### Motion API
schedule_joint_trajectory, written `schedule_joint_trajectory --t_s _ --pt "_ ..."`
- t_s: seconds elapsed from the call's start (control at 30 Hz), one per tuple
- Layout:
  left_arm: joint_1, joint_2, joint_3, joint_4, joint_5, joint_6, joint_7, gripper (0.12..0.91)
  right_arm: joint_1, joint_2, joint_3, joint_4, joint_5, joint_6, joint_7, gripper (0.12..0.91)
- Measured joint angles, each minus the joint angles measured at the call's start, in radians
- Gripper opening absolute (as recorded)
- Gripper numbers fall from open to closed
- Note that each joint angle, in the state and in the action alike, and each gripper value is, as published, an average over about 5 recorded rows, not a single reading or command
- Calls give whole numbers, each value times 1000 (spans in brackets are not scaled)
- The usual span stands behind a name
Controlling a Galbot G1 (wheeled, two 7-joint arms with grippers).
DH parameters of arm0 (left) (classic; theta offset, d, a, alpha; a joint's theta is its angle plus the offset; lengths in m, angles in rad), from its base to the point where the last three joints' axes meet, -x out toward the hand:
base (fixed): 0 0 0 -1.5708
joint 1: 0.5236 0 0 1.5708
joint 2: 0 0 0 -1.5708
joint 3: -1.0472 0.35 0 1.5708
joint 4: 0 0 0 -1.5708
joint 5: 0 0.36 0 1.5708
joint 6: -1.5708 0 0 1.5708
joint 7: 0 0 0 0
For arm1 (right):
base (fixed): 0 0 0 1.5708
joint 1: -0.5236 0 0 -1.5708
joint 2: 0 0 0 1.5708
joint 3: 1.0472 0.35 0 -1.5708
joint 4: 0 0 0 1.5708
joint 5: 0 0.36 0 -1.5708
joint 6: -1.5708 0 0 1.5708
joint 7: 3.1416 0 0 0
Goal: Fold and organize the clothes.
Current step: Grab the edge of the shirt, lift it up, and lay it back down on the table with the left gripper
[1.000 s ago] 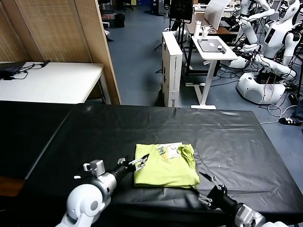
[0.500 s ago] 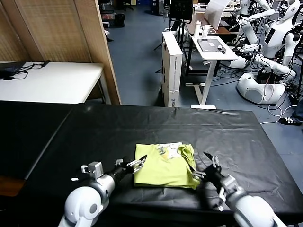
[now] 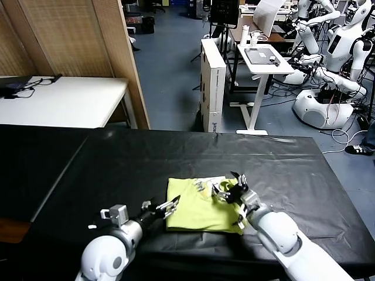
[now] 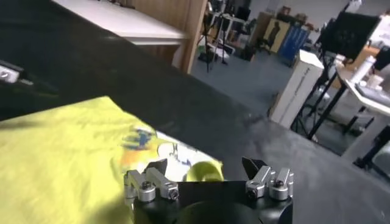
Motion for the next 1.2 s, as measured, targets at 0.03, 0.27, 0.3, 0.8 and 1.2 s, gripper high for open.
schedule_joint_trajectory --t_s 0.03,0.27,0.3,0.8,1.2 --pt "0 0 0 -1 0 0 0 907 -1 2 2 -2 -2 -4 2 907" --pt "0 0 0 -1 1 0 0 907 -39 -20 51 24 2 -4 6 907" --pt "0 -1 0 -1 1 -1 0 907 -47 -25 60 30 3 -1 6 907" --pt "-1 2 -12 21 30 -44 37 907 -234 -50 293 132 100 191 76 907" --pt "5 -22 -3 97 119 -168 99 907 -523 -18 590 250 241 345 22 907"
